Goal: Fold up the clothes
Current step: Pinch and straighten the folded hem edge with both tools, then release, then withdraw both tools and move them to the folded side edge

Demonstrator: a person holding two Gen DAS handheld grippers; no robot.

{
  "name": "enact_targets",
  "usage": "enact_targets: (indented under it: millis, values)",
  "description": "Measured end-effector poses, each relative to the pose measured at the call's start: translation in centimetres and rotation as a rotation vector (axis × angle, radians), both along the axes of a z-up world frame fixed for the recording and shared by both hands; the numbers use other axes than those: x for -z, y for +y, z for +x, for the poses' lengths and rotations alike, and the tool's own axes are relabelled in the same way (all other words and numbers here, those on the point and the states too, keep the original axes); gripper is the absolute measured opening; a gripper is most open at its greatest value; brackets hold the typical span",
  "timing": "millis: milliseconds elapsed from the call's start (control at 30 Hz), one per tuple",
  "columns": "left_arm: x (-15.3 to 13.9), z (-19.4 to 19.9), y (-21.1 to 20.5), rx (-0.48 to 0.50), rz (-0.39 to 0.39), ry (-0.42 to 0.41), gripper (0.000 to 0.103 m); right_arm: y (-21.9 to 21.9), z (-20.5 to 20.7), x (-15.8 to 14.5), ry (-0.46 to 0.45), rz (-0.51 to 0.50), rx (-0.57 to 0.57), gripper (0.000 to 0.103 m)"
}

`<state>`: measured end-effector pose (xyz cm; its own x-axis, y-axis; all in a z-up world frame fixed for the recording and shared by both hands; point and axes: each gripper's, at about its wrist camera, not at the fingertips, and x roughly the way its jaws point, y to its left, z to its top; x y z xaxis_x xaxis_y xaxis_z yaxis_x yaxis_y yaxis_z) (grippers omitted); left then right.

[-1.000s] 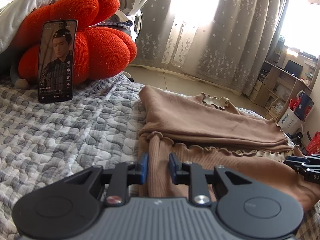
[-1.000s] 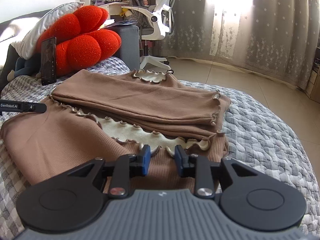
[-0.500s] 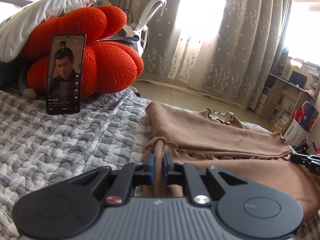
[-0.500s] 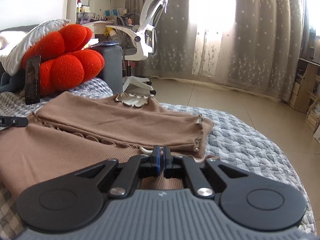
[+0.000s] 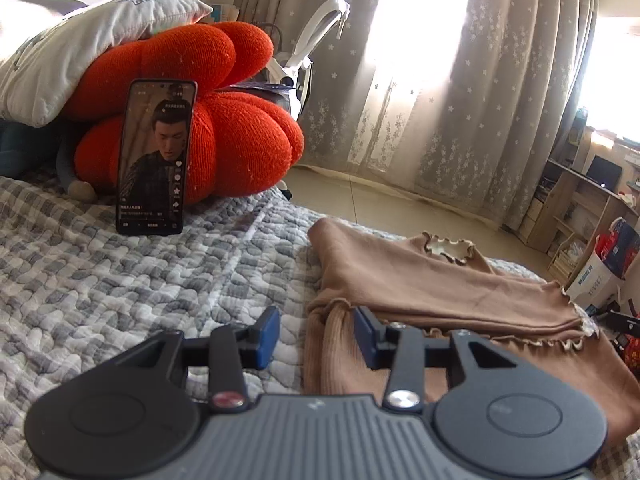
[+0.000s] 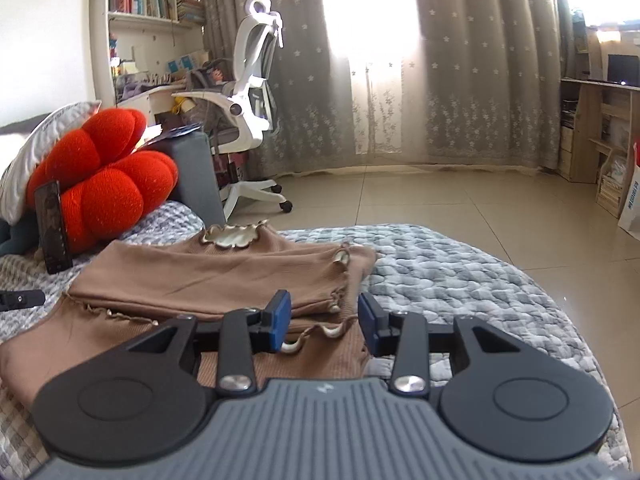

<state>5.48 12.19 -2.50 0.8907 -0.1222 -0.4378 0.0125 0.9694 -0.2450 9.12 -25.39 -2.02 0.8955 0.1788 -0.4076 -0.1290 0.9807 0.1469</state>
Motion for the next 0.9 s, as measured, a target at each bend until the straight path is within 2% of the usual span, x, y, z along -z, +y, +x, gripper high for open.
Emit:
enact_targets:
  millis: [100, 167, 267, 333, 367, 400, 467, 500, 567, 633, 767, 833, 900]
  values:
    - [-0.7, -0.1, -1.5, 0.071, 0.008, -0.037, 0.04, 0.1, -0.4, 0.1, -0.003, 0.01, -0.015, 0.041]
    - [-0.6, 0.1, -2.9, 0.13, 0.037, -0.04, 0.04, 1.5, -0.3, 0.7, 0.008, -0.035, -0.058, 0.041]
    - [0.8, 1.0, -4.9, 0.191, 0.135, 0.003, 0.04, 3.1, 0.1, 1.9, 0.034, -0.113, -0.103, 0.041]
    - [2.4, 1.8, -5.2, 0.178, 0.2, 0.06, 0.039, 3.3, 0.7, 2.9, 0.062, -0.142, -0.105, 0.037]
    - [2.8, 2.1, -4.7, 0.165, 0.188, 0.077, 0.038, 2.7, 0.8, 3.2, 0.074, -0.129, -0.102, 0.033]
    - [2.7, 2.3, -3.9, 0.153, 0.143, 0.084, 0.036, 2.2, 1.0, 3.6, 0.087, -0.115, -0.098, 0.03]
    - [2.9, 2.6, -2.8, 0.117, 0.118, 0.099, 0.014, 1.1, 1.1, 3.7, 0.094, -0.081, -0.068, 0.019]
    - [2.9, 2.5, -2.4, 0.108, 0.104, 0.102, 0.014, 0.7, 1.1, 3.7, 0.096, -0.072, -0.06, 0.015]
    - [2.7, 2.2, -1.9, 0.106, 0.074, 0.1, 0.014, 0.4, 0.8, 3.4, 0.095, -0.051, -0.057, 0.015]
    - [2.2, 1.7, -2.1, 0.104, 0.082, 0.09, 0.015, 0.5, 0.2, 2.6, 0.071, -0.064, -0.047, 0.019]
    - [0.7, 0.7, -2.8, 0.136, 0.086, 0.021, 0.032, 1.5, -0.7, 1.4, 0.038, -0.075, -0.073, 0.024]
    - [0.7, 0.7, -3.3, 0.174, 0.092, 0.023, 0.034, 2.4, -0.6, 1.6, 0.051, -0.092, -0.107, 0.024]
    - [1.4, 1.1, -3.7, 0.192, 0.117, 0.063, 0.035, 3.2, -0.2, 2.3, 0.074, -0.133, -0.125, 0.024]
